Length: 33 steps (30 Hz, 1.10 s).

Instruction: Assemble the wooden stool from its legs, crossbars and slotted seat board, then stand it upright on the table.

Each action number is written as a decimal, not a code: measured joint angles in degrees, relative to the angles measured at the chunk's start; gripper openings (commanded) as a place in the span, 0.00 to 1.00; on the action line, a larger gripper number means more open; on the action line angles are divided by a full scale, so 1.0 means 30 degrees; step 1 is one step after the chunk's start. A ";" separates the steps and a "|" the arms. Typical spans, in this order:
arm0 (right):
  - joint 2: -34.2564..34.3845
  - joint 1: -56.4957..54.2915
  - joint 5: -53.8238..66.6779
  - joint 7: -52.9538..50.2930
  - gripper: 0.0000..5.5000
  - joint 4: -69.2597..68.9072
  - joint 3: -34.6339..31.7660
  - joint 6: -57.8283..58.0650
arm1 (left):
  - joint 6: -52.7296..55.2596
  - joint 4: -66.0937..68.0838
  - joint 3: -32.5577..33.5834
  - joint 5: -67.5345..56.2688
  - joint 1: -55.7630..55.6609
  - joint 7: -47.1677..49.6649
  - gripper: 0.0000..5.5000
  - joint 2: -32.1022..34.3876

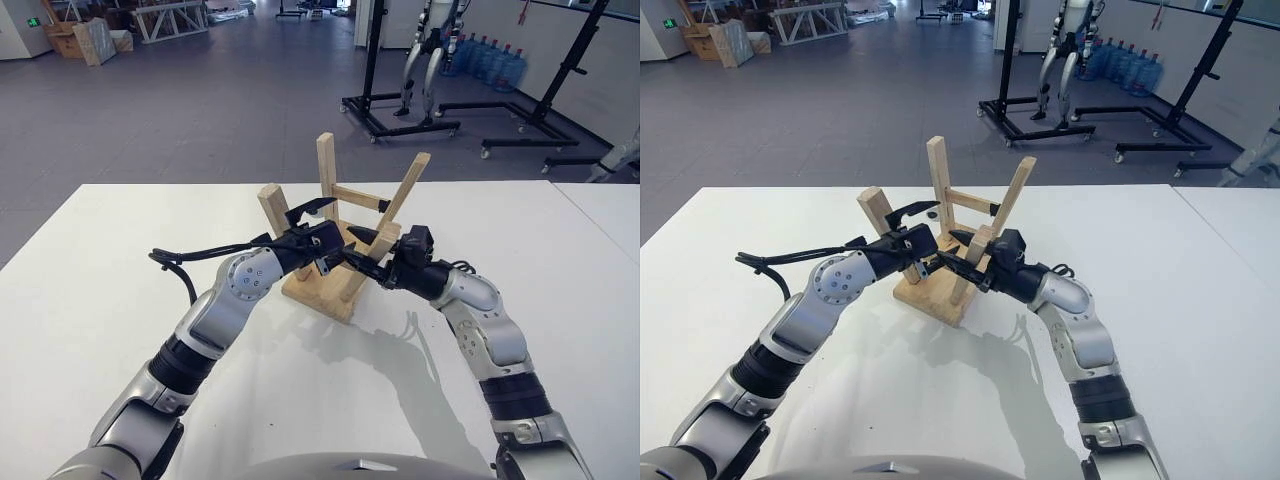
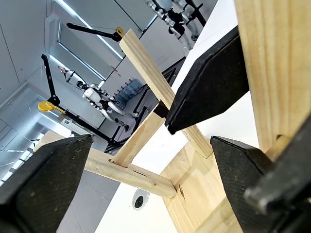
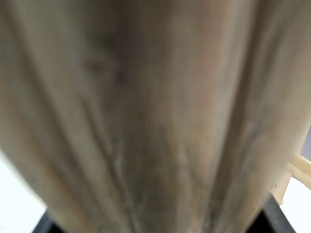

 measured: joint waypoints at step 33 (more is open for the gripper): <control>0.0082 -0.0033 0.0041 -0.1254 0.37 -0.0656 0.0202 0.0953 | 0.1493 -0.0645 0.2393 -0.0269 -0.0725 -0.1035 0.81 -0.0605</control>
